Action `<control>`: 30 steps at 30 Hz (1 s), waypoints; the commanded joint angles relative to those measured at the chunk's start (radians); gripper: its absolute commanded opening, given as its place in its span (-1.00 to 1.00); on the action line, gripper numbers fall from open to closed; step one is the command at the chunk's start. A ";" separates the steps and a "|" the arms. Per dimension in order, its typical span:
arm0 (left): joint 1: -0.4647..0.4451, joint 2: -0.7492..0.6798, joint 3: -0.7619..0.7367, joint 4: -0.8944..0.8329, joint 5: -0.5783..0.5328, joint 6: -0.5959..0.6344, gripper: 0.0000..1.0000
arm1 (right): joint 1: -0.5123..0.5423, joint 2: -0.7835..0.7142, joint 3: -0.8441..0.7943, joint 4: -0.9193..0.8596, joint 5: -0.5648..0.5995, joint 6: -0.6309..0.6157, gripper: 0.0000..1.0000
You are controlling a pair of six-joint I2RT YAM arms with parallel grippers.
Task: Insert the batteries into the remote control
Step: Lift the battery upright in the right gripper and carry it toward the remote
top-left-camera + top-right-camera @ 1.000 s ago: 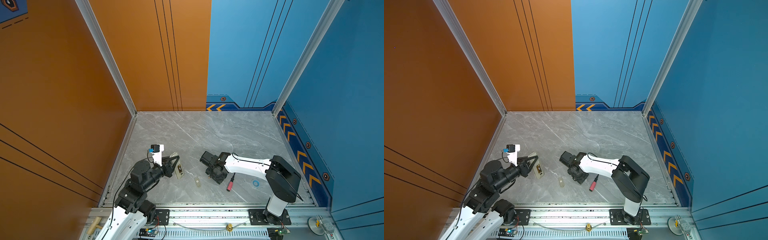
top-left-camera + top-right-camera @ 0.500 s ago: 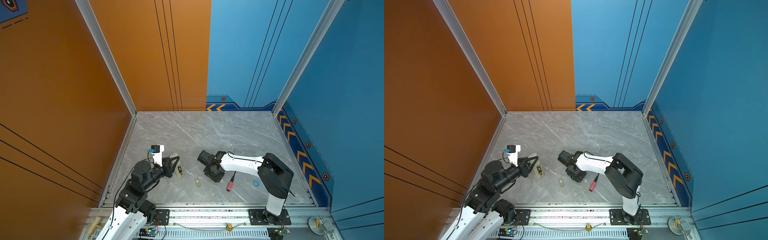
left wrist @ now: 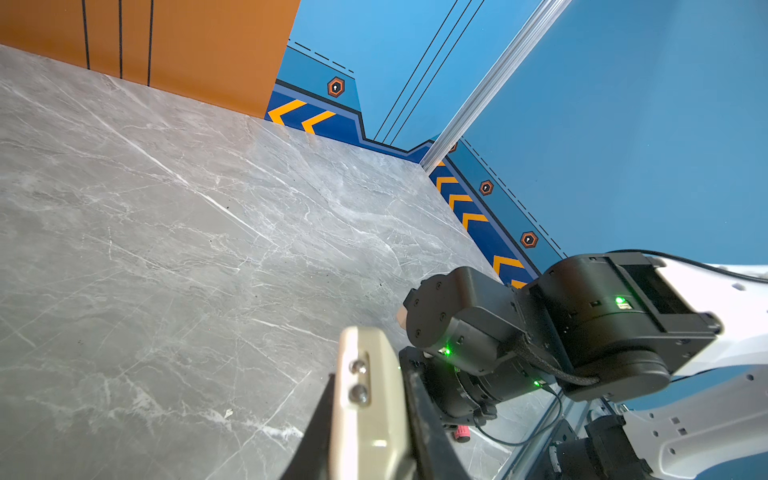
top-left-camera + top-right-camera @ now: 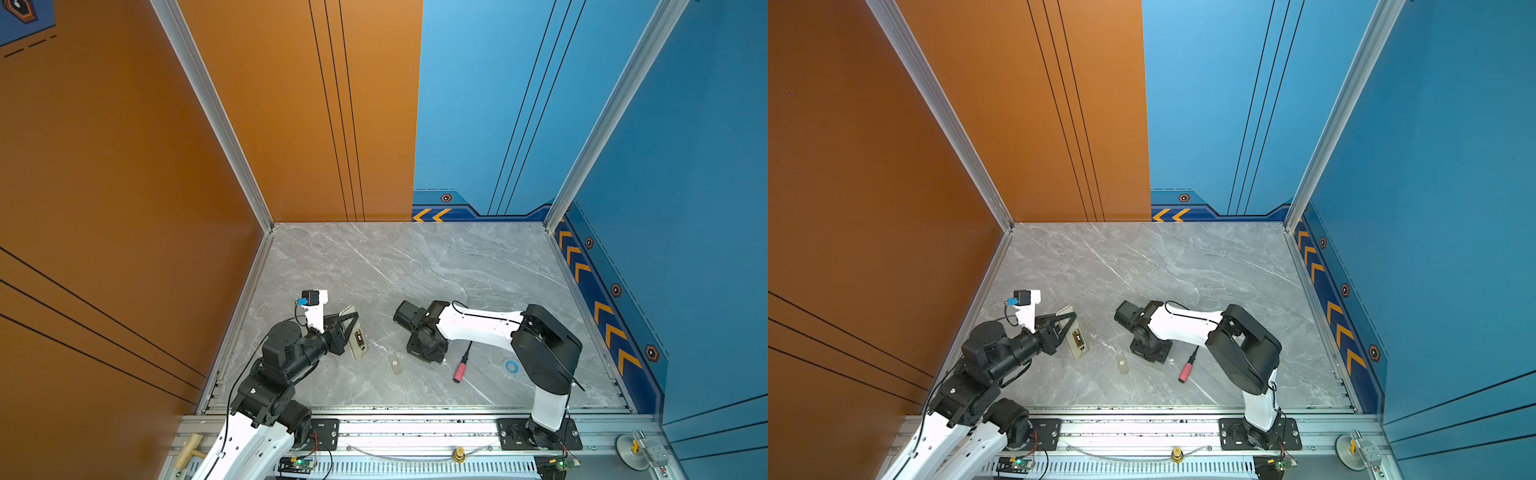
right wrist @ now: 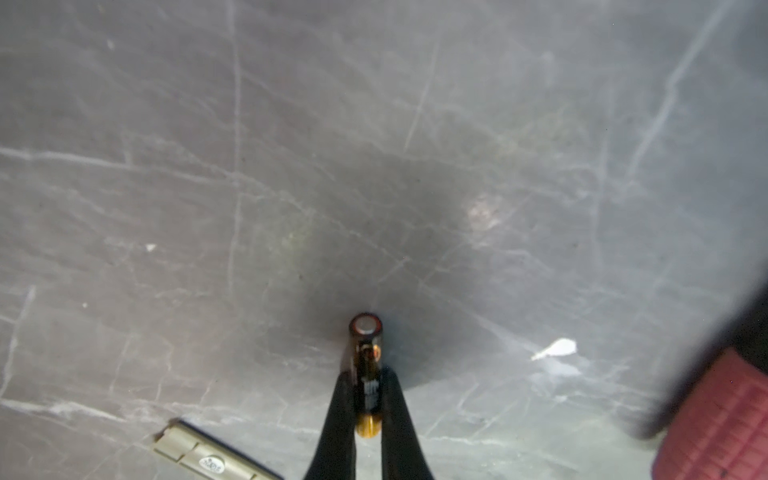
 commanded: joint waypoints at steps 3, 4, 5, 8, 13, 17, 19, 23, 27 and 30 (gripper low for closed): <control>0.016 0.017 -0.009 0.035 0.022 -0.010 -1.00 | -0.032 0.048 0.018 -0.187 0.049 -0.334 -0.90; 0.017 0.023 -0.009 0.035 0.028 -0.011 -1.00 | -0.031 0.049 0.031 -0.198 0.056 -0.395 -0.90; 0.017 0.026 -0.009 0.035 0.033 -0.013 -1.00 | -0.029 0.052 0.046 -0.220 0.077 -0.430 -0.91; 0.015 0.045 -0.009 0.035 0.044 -0.015 -1.00 | -0.024 0.049 0.057 -0.229 0.095 -0.524 -0.90; 0.015 0.085 -0.001 0.035 0.055 -0.013 -1.00 | -0.018 0.035 0.020 -0.171 0.090 -0.598 -0.90; 0.015 0.103 0.001 0.034 0.047 -0.008 -1.00 | -0.007 0.022 0.003 -0.140 0.102 -0.643 -0.86; 0.015 0.111 0.003 0.035 0.041 -0.004 -1.00 | -0.003 0.012 -0.007 -0.125 0.100 -0.653 -0.82; 0.015 0.120 0.006 0.032 0.031 0.002 -1.00 | -0.005 -0.010 -0.036 -0.084 0.098 -0.654 -0.75; 0.015 0.121 0.008 0.023 0.021 0.007 -1.00 | -0.003 -0.021 -0.059 -0.054 0.093 -0.652 -0.71; 0.014 0.121 0.008 0.022 0.018 0.009 -1.00 | -0.001 -0.029 -0.067 -0.044 0.095 -0.645 -0.68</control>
